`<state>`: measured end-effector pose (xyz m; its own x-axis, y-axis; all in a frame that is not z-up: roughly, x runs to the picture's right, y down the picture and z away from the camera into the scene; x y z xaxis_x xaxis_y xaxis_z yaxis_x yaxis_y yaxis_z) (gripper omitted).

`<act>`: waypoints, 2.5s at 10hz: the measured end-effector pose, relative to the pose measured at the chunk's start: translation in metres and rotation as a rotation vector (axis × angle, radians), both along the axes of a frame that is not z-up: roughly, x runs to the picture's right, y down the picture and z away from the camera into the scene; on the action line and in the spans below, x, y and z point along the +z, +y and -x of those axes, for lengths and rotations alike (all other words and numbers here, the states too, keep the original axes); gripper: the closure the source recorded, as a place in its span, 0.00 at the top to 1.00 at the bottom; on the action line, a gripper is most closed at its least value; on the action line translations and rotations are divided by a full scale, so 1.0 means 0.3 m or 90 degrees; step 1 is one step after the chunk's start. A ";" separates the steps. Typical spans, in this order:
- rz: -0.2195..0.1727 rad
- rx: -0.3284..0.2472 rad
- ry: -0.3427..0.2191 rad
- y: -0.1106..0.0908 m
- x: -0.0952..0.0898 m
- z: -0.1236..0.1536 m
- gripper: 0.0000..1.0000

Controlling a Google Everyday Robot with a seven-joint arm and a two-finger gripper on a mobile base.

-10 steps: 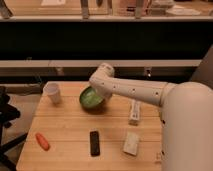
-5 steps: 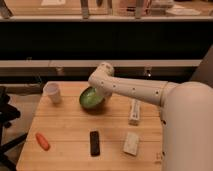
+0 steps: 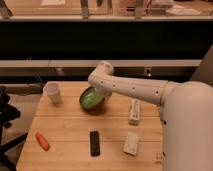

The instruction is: Pick up the ceramic bowl

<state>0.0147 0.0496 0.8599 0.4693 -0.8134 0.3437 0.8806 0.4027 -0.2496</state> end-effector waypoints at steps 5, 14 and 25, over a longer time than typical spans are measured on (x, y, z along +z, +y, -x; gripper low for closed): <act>-0.003 -0.013 -0.004 -0.016 -0.014 0.004 0.00; -0.010 -0.037 -0.012 -0.039 -0.035 0.011 0.00; -0.017 -0.054 -0.017 -0.061 -0.058 0.009 0.00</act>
